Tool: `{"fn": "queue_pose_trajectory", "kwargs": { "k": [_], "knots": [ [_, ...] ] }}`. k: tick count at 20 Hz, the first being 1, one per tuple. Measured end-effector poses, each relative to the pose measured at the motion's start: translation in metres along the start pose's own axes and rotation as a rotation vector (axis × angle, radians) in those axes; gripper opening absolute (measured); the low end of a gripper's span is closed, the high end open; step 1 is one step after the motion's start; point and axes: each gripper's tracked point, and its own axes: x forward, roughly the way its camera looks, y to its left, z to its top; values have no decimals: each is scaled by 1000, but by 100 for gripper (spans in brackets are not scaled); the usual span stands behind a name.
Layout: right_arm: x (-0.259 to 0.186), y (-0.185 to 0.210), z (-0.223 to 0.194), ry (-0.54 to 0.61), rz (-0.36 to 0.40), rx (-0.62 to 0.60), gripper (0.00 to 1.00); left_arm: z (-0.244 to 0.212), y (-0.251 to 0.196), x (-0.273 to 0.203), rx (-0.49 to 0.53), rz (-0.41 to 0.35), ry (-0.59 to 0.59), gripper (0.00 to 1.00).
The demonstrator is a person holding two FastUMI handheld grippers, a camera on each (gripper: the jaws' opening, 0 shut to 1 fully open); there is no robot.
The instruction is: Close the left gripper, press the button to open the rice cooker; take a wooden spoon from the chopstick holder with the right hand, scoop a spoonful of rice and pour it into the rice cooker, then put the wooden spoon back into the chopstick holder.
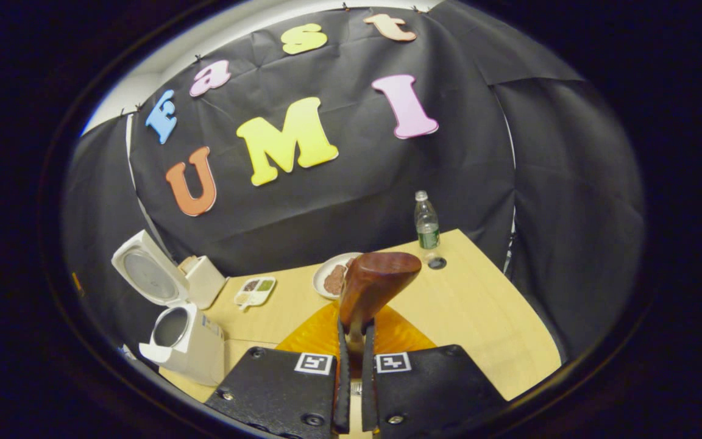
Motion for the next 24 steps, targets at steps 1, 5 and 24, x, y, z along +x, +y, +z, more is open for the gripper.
{"fn": "queue_pose_trajectory", "kwargs": {
  "k": [1, 5, 24],
  "knots": [
    [4, -3, -9, 16, -3, 7, 13, -2, -1, -1, 2, -1, 7, 94],
    [22, -10, -39, 60, -19, 16, 12, -8, -3, -1, 9, -1, 30, 94],
    [37, -17, -67, 46, -56, -18, 69, -5, -1, 8, 30, -33, 50, 94]
  ]
}}
